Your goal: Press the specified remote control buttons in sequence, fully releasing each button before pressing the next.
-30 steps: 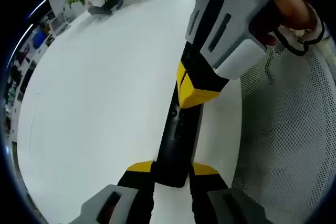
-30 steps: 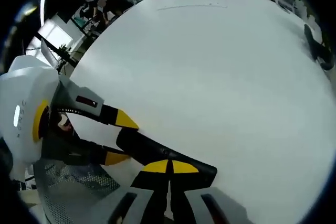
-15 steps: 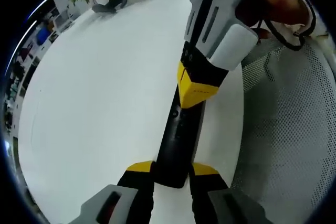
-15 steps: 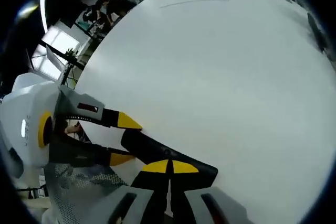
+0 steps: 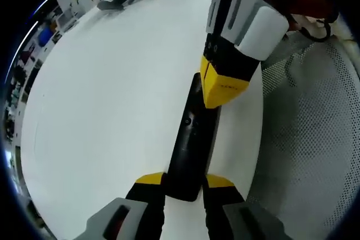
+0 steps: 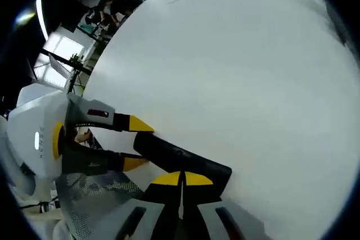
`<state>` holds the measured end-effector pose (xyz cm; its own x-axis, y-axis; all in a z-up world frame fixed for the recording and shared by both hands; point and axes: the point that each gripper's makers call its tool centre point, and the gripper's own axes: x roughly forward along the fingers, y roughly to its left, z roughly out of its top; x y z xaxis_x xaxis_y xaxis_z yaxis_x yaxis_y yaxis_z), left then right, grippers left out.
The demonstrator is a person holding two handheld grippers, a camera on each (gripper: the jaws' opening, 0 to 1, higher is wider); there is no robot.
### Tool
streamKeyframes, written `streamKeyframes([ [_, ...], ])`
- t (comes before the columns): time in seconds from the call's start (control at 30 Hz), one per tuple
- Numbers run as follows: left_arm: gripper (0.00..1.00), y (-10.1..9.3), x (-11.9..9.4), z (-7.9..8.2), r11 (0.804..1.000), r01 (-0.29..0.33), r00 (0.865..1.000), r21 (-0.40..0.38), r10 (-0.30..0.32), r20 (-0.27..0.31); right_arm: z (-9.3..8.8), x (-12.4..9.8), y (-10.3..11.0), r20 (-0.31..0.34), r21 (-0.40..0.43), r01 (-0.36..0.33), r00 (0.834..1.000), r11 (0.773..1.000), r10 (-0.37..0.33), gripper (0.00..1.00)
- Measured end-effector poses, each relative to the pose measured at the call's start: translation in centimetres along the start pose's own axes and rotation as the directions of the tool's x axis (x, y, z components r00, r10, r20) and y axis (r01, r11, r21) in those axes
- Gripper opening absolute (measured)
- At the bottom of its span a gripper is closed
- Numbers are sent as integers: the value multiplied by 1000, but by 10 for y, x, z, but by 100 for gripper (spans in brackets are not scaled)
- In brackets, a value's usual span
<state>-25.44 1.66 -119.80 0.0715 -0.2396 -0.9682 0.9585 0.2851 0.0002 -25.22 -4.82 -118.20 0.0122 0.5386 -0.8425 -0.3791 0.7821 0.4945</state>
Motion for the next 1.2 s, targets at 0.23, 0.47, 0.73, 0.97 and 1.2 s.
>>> streamKeyframes([
  [0.23,25,0,0,0,1000,-6,1000,-4,6,-9,-5,0,-2,-13,-34,27,1000,999,-27,0],
  [0.47,25,0,0,0,1000,0,1000,-9,0,-3,-10,3,0,-43,-63,24,999,998,-27,0],
  [0.73,25,0,-1,-1,1000,1,1000,6,-1,16,-8,5,-3,-66,-17,18,998,1000,-19,0],
  [0.97,25,0,-1,0,1000,8,999,4,-8,36,11,4,-14,31,-108,129,992,986,-126,0],
  [1.2,25,0,-1,-1,1000,9,999,5,-9,42,11,4,-15,39,-57,90,995,994,-88,0],
])
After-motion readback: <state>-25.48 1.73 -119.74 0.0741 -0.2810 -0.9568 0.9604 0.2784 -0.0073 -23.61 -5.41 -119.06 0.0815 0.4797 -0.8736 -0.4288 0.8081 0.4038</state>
